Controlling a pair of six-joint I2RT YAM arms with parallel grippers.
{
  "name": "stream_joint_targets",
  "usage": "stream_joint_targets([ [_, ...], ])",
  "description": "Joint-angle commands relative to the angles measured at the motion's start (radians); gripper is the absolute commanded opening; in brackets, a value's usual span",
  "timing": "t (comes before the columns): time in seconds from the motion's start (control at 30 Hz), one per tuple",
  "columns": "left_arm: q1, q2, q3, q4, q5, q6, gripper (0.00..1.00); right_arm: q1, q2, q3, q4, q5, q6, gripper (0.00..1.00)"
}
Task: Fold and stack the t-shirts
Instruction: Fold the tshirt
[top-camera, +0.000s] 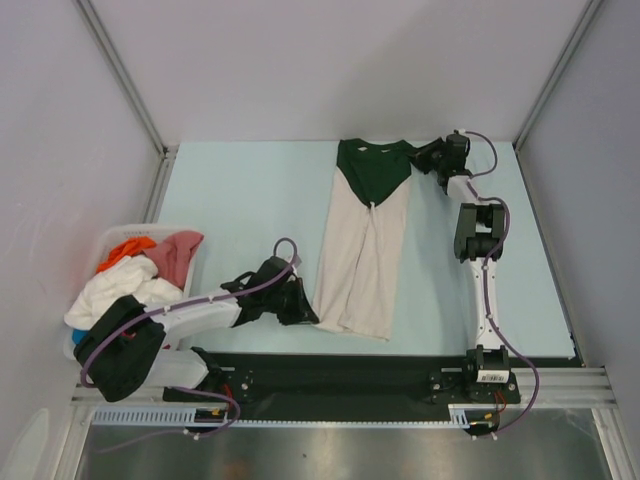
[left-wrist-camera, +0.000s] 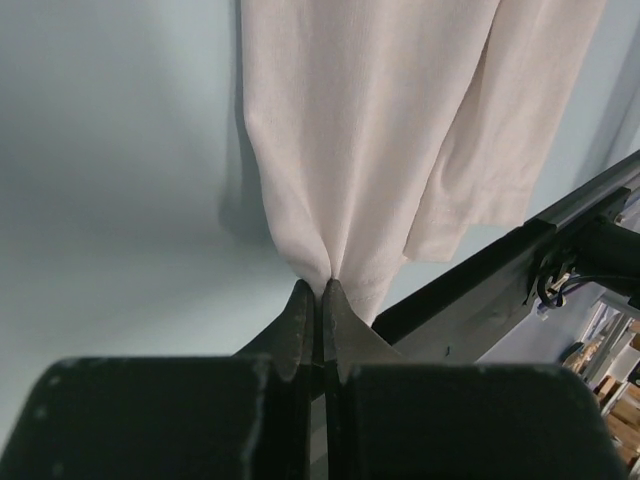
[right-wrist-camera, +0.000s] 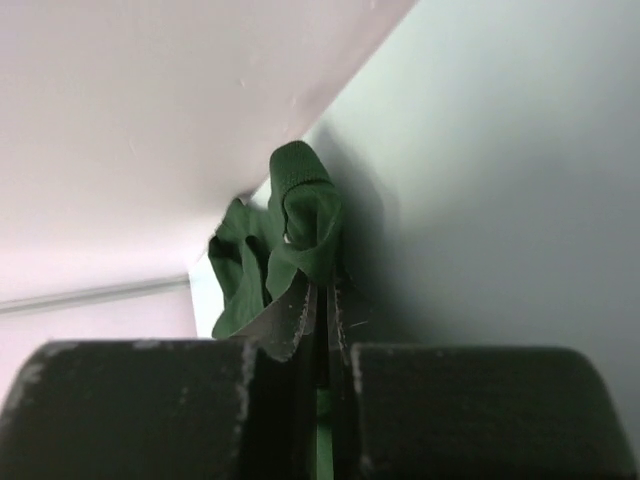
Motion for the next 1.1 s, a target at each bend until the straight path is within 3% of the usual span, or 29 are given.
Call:
stream_joint_targets([
  [0.0,-0.041,0.006,-0.023,0.045,0.016,-0.049,0.00,0.047,0.083,0.087,0.052,0.093,0.052,0.00],
  [0.27,-0.093,0.079,0.029,0.029,0.009,-0.015,0.00,0.051,0.085,0.088,0.006,0.065,0.046,0.01],
  [0.4,-0.092,0.092,0.105,-0.109,-0.050,0.072,0.01,0.047,0.003,0.026,-0.126,0.007,-0.055,0.20],
  [0.43,-0.092,0.093,0.121,-0.128,-0.067,0.101,0.01,0.044,-0.020,-0.011,-0.188,0.010,-0.127,0.30],
  [0.5,-0.090,0.092,0.159,-0.172,-0.086,0.123,0.08,0.030,-0.099,-0.040,-0.323,0.025,-0.209,0.41],
  [0.67,-0.084,0.102,0.225,-0.258,-0.098,0.201,0.32,-0.048,-0.230,-0.047,-0.604,0.043,-0.391,0.53],
  [0.73,-0.075,0.092,0.227,-0.296,-0.100,0.233,0.36,-0.083,-0.306,-0.056,-0.758,0.066,-0.469,0.55],
  [0.9,-0.021,0.034,0.187,-0.332,-0.072,0.264,0.49,-0.107,-0.535,-0.299,-0.956,0.168,-0.579,0.73],
  [1.07,0.065,0.041,0.216,-0.349,0.011,0.336,0.59,-0.071,-0.893,-0.695,-0.981,0.150,-0.619,0.75],
])
